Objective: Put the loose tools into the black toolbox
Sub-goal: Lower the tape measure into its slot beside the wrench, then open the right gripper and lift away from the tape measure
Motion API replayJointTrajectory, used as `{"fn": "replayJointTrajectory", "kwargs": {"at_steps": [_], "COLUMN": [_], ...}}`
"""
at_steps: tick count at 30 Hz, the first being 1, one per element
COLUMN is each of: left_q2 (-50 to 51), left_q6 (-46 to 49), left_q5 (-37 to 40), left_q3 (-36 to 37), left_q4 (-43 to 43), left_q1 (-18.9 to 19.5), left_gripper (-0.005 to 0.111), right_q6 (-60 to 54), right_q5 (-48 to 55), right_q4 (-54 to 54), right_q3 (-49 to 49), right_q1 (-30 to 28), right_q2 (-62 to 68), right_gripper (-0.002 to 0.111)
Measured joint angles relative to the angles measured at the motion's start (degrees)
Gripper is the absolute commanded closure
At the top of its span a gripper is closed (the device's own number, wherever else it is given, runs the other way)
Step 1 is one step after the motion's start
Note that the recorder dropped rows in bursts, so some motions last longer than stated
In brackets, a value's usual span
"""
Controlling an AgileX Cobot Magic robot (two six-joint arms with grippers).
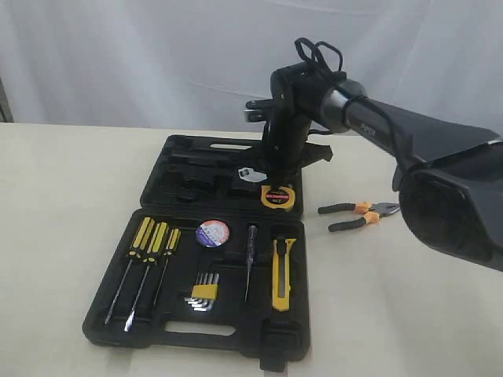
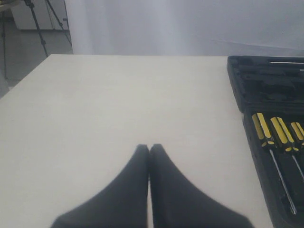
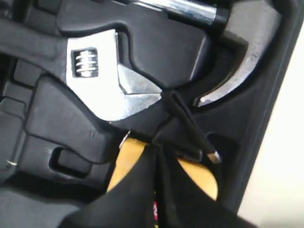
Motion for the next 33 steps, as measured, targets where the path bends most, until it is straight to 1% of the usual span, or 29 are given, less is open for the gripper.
{"fn": "replayJointTrajectory", "kwargs": {"at_steps": [15,20,24,28,33], "left_q2": [0.0,0.0,0.0,0.0,0.0], "left_q6": [0.0,0.0,0.0,0.0,0.0], "left_q5": [0.0,0.0,0.0,0.0,0.0], "left_q3": [0.0,0.0,0.0,0.0,0.0], "left_q4": [0.0,0.0,0.0,0.0,0.0], "left_q1": [0.0,0.0,0.0,0.0,0.0], "left_gripper": [0.107,0.107,0.107,0.107,0.107], "right_q6": [-3.05,-5.1,-7.01,-10.13,-18.64], "right_q5": [3.29,4.28,6.44,7.15,7.27], "right_q4": [0.24,6.37,10.19,10.47,10.47], "right_q3": [0.23,0.23,0.96,4.99,17.23], "right_q1": [0.0,-0.77,-3.15,-6.15,-10.19], "right_q2": [-5.2,-5.54,-7.84,-13.19,-23.01], "right_gripper": [0.109,0.109,0.109,0.109,0.109]}}
